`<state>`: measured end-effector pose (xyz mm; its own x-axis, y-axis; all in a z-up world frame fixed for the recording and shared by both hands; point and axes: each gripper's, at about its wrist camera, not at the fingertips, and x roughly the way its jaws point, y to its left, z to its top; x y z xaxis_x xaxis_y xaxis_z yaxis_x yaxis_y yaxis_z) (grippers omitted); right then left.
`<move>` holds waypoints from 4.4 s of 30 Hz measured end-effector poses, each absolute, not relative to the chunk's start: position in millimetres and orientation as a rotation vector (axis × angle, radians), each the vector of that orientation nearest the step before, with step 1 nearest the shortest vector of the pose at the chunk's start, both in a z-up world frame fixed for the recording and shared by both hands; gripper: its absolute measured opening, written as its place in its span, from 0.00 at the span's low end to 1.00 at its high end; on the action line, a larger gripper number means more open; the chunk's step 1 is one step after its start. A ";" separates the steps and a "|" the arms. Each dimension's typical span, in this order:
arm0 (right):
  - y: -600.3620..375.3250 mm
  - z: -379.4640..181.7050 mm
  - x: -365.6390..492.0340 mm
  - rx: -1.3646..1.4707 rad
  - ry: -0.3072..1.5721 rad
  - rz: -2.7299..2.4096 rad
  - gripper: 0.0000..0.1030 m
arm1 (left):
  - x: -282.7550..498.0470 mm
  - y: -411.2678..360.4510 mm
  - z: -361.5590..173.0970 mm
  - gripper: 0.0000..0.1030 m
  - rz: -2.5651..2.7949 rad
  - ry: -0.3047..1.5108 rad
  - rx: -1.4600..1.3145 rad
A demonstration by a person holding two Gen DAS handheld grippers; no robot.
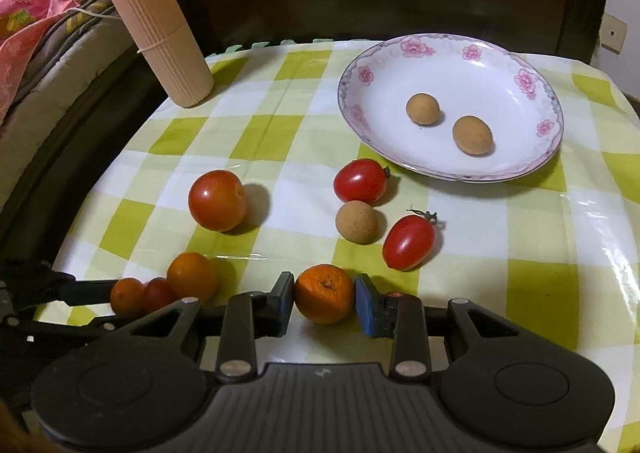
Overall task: Organize fruits
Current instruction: 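Close the right tool on a tangerine, then grasp a red tomato with the left tool while the right tool holds the tangerine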
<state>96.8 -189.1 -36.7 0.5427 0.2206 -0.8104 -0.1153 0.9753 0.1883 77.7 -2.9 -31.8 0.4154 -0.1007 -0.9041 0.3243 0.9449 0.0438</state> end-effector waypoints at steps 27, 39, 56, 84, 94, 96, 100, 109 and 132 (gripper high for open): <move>-192.0 -28.1 26.9 0.027 1.019 0.191 0.31 | 45.0 -25.1 -24.0 0.39 -0.462 1.105 0.174; -197.7 -41.7 23.2 -0.017 1.056 0.201 0.38 | 41.6 -33.5 -35.3 0.51 -0.482 1.122 0.214; -199.4 -43.8 17.4 -0.019 1.034 0.222 0.47 | 40.5 -37.3 -37.4 0.51 -0.494 1.115 0.244; -200.2 -32.1 25.2 0.000 0.991 0.182 0.30 | 61.3 -39.2 -22.4 0.39 -0.461 1.064 0.164; -205.5 -17.6 39.7 0.031 0.943 0.156 0.30 | 81.6 -48.6 1.1 0.39 -0.468 0.998 0.130; -207.0 -14.7 42.2 0.040 0.933 0.149 0.30 | 87.3 -50.2 3.7 0.39 -0.462 0.990 0.125; -212.0 -11.5 45.0 0.058 0.923 0.139 0.30 | 93.9 -46.8 1.9 0.39 -0.463 1.015 0.103; -209.2 -11.7 46.5 0.072 0.933 0.163 0.30 | 82.6 -21.1 -10.2 0.45 -0.424 1.079 0.126; -201.8 -15.7 42.7 0.072 0.955 0.192 0.30 | 83.9 11.0 -33.7 0.35 -0.244 1.156 0.038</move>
<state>42.7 -201.8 -15.7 0.5620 0.1945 -0.8040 -0.1312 0.9806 0.1455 83.9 11.0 -33.7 0.3794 -0.1712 -0.9092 0.2106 0.9729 -0.0953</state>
